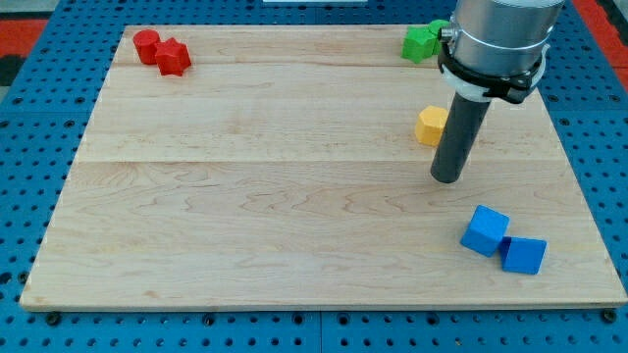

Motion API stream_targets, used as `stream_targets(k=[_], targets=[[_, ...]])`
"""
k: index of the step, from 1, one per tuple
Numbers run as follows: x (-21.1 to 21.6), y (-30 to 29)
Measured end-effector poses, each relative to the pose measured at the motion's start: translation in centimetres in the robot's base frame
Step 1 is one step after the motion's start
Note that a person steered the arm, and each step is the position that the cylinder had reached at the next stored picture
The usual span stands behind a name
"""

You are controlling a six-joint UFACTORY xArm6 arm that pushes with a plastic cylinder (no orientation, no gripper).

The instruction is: Move the yellow heart towards the top

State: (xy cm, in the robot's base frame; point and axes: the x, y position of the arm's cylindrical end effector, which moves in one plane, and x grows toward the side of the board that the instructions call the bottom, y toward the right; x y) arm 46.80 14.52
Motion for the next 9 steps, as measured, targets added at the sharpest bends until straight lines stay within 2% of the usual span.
stream_targets(k=[3,4,5,6,7,9], targets=[[0.0,0.9],[-2.8,6.8],[-6.3,10.1],[-6.9,9.8],[-8.3,3.3],[-8.1,-7.3]])
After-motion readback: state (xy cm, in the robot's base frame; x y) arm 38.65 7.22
